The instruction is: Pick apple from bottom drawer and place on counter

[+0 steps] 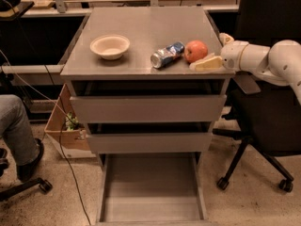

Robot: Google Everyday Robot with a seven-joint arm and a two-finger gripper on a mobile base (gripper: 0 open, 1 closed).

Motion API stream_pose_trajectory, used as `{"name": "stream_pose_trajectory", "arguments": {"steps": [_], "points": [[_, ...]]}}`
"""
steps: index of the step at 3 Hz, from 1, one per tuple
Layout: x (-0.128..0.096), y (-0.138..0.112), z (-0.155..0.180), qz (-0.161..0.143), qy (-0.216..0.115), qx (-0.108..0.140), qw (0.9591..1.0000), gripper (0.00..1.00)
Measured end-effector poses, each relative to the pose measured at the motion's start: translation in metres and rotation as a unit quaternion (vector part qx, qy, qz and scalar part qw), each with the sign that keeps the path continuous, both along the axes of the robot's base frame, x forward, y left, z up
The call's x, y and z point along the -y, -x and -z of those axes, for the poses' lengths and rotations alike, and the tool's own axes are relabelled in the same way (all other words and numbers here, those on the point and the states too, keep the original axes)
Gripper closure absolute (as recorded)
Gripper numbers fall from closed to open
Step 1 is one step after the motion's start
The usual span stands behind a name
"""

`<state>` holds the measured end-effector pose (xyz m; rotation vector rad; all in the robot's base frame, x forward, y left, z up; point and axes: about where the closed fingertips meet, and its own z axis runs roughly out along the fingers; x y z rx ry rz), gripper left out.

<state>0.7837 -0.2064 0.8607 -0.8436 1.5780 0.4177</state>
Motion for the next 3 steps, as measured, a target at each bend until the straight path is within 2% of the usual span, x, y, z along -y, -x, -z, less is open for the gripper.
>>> {"name": "stream_pose_trajectory", "arguments": {"steps": [1,2,3], "points": [[0.057,0.009,-0.013,0.033,0.027,0.006,0.9991,0.00],[0.120,0.032,-0.028,0.070,0.061,0.011,0.9956,0.00],[0.132,0.036,-0.031,0.077,0.067,0.011,0.9947,0.00]]}}
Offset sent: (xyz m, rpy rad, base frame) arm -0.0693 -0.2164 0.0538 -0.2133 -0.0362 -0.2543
